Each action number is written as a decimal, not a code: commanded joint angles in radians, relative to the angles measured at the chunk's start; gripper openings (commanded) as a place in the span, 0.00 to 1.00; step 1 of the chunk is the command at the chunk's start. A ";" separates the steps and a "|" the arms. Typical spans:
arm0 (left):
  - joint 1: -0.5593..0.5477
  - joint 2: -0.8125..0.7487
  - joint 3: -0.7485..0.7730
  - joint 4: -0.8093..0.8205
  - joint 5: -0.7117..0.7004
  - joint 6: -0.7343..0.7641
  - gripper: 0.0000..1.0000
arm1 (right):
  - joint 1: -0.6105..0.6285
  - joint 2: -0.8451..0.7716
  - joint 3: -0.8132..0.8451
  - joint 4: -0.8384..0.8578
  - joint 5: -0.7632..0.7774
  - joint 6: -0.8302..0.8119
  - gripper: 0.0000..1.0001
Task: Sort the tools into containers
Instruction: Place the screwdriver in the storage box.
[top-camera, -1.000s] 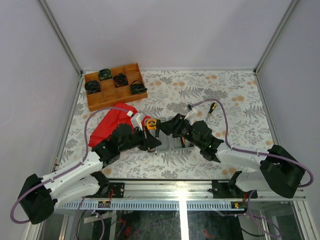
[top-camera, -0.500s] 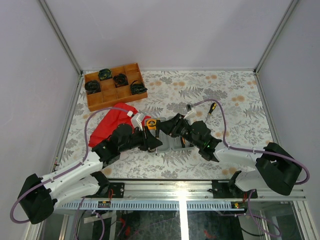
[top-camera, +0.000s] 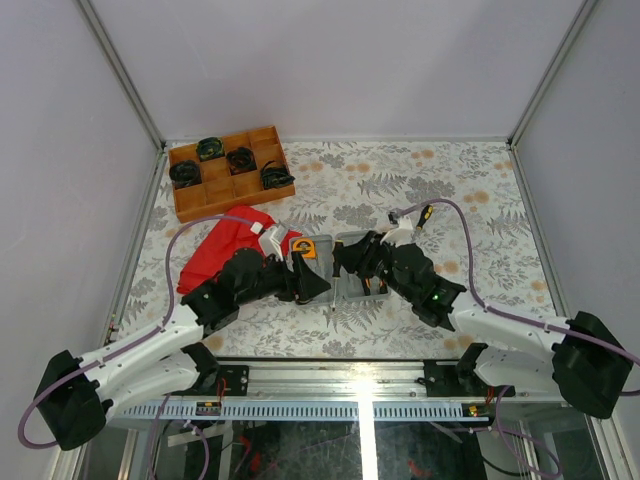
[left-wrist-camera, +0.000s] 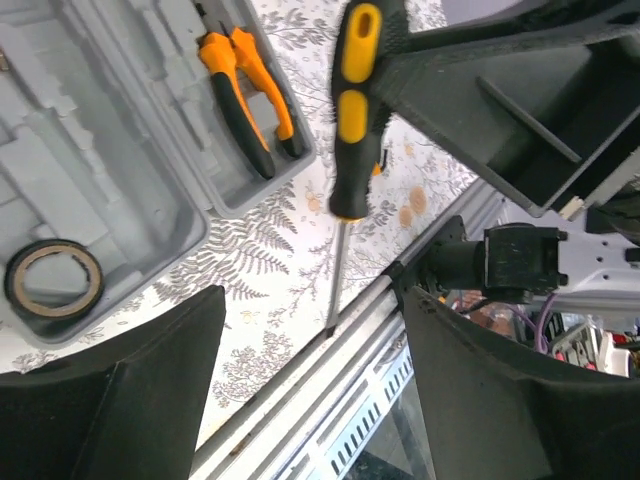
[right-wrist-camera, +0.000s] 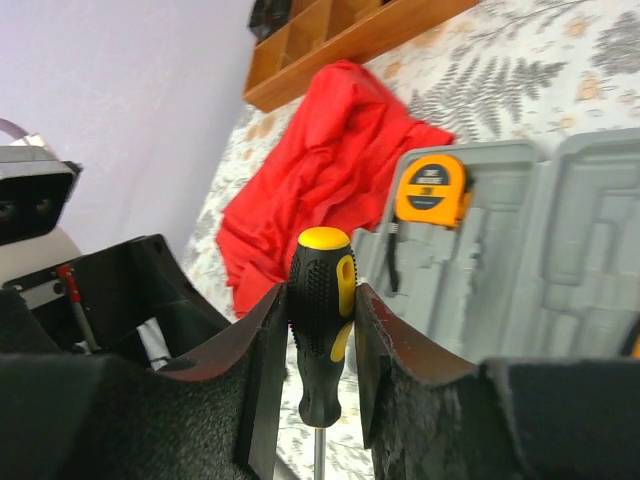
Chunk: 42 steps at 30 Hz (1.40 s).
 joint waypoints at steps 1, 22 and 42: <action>-0.001 -0.004 0.033 -0.074 -0.108 0.006 0.71 | 0.007 -0.074 0.041 -0.169 0.133 -0.109 0.04; 0.165 0.082 -0.066 -0.179 -0.275 0.040 0.75 | -0.001 -0.107 0.187 -0.708 0.295 -0.235 0.00; 0.172 0.004 -0.086 -0.265 -0.428 0.053 0.88 | -0.219 -0.089 0.227 -0.589 -0.068 -0.301 0.00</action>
